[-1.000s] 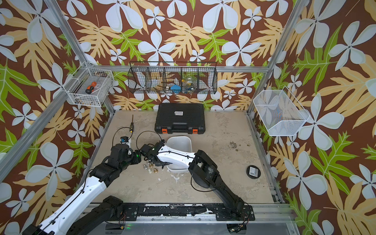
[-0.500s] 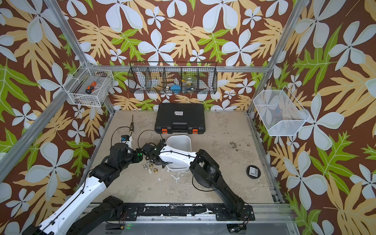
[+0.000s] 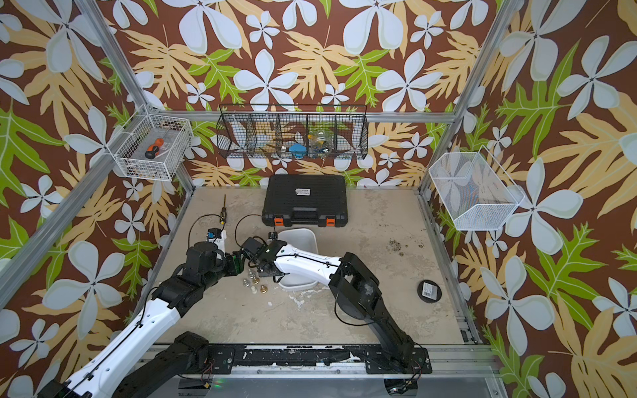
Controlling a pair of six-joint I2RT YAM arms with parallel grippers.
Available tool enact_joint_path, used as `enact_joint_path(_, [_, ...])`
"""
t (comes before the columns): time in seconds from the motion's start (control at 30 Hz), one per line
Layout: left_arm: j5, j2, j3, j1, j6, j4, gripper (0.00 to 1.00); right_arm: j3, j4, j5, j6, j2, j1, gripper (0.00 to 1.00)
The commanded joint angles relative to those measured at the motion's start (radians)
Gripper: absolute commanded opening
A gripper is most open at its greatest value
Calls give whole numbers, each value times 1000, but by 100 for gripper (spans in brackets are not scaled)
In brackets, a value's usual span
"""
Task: Put the chess pieces into the storage box
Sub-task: Place the storage box at the center of the board.
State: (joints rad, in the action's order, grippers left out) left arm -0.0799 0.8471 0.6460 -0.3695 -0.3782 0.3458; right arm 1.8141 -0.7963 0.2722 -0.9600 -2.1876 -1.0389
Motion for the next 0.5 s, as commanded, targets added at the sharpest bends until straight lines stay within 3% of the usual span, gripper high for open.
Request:
enact_joint_path(0.0, [22,0,4,-2,16,-25,65,-1,20,1,12,2,6,15])
enact_joint_path(0.13, [23,0,5,-2,20,-26,65,7,27,6,21,16,11,51])
enact_joint_path(0.17, [23,0,4,-3,19,-24,65,8,33,11,26,23,11,55])
enact_joint_path(0.37, [16,1,7,-2,19,-25,66,81,-3,2,101,92,21,55])
enact_joint_path(0.47, [22,-2,10,-2,22,-26,67,-8,58,-1,200,232,44,57])
